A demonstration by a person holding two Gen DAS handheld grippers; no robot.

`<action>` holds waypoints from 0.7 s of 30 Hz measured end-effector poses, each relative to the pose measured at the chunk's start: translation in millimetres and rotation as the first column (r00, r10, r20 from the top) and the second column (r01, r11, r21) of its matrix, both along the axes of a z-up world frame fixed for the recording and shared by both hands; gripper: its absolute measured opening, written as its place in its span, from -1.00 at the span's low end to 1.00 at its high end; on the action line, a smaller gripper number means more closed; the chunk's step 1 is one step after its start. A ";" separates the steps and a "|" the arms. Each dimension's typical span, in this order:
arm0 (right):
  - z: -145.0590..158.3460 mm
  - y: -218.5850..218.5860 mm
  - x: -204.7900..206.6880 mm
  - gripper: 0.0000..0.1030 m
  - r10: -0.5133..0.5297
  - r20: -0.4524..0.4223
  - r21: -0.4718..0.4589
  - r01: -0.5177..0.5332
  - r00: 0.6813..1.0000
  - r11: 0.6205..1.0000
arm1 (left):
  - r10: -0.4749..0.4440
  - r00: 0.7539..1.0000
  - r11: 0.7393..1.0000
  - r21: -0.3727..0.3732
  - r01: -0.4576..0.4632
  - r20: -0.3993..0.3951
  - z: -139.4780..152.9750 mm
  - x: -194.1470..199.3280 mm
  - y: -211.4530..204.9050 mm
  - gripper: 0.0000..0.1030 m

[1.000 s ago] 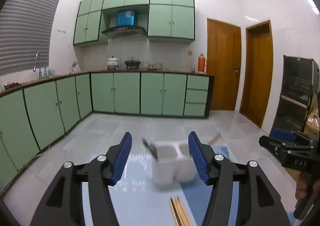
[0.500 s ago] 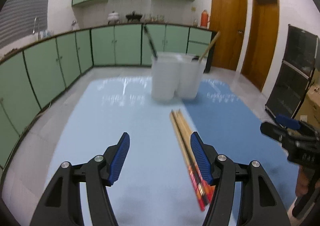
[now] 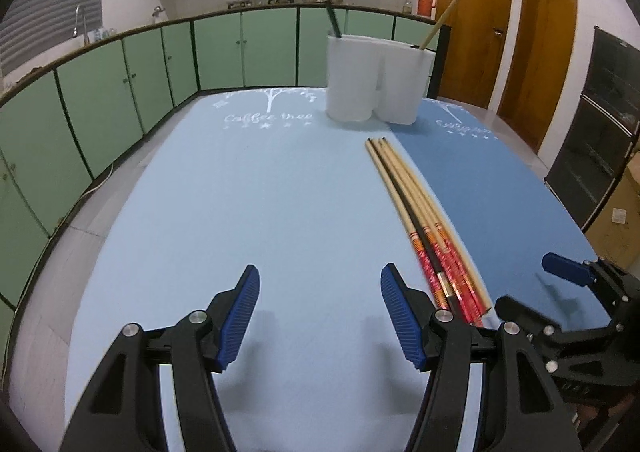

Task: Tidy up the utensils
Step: 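Move both open tools back to the remaining chopsticks, then grasp a plain wooden chopstick with the right tool while the left grasps a red chopstick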

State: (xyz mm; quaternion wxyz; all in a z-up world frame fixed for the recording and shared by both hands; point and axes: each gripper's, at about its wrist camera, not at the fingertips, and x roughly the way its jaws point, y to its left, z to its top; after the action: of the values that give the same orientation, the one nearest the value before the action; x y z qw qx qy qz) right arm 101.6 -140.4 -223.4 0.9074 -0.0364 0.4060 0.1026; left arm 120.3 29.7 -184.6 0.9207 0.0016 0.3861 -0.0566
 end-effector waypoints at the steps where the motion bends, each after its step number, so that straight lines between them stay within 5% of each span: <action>1: -1.4 1.6 0.0 0.60 0.004 -0.003 -0.008 -0.004 1.000 1.000 | 0.002 1.000 1.000 -0.001 -0.002 -0.001 -0.1 -0.7 1.0 0.20; 13: -8.5 6.8 8.3 0.60 -0.010 0.001 -0.069 0.010 1.000 0.998 | -0.015 1.000 1.000 -0.012 0.015 0.003 1.2 -5.5 -4.3 0.20; 21: -4.4 -14.6 7.6 0.51 -0.059 -0.009 -0.021 0.059 0.998 0.998 | -0.039 0.999 0.999 -0.016 0.039 -0.003 0.2 -7.4 -10.5 0.20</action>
State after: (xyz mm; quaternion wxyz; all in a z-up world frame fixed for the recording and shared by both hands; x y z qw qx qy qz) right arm 109.2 -155.1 -227.7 0.9077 -0.0333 0.4122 0.0717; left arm 112.9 19.2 -184.5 0.9188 0.0015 0.3871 -0.0775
